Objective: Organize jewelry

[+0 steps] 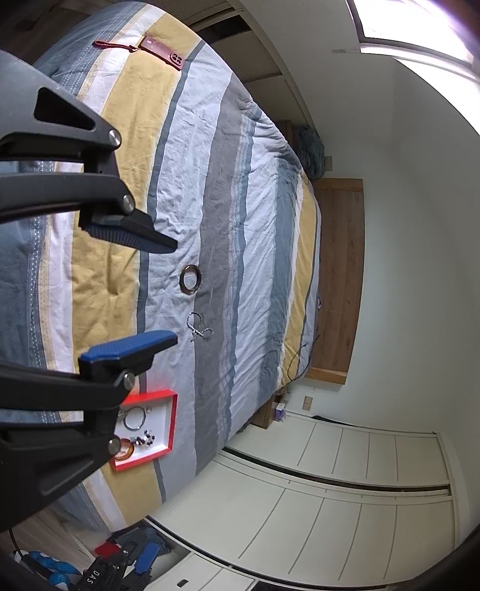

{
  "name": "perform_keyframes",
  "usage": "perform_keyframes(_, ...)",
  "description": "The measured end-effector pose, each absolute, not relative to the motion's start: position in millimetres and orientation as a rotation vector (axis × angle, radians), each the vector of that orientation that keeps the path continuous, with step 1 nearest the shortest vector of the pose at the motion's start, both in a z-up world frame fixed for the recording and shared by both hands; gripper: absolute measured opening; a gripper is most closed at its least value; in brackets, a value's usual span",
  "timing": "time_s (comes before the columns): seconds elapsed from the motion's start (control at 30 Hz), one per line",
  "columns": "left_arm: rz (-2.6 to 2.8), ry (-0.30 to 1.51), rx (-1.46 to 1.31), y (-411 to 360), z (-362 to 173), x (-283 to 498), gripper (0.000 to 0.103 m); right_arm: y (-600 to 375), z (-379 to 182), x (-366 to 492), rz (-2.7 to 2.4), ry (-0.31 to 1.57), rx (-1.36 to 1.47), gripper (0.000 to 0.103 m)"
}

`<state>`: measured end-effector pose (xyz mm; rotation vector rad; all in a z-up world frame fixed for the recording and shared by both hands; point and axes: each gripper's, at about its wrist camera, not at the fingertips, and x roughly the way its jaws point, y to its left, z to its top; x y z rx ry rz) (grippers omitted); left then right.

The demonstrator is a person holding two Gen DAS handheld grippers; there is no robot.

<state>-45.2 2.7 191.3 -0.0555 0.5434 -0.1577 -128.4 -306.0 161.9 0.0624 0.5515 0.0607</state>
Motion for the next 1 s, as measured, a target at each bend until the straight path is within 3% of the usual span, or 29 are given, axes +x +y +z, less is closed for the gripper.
perform_keyframes(0.3,-0.109,0.565,0.040,-22,182,-37,0.045,-270,146,-102,0.025,0.586,-0.042,0.058)
perform_keyframes(0.47,-0.107,0.592,0.059,-35,173,-32,0.048,-259,141,-96,0.025,0.587,-0.077,0.072)
perform_keyframes(1.0,-0.103,0.600,0.058,-30,184,7,0.048,-240,146,-68,0.042,0.566,-0.161,0.072)
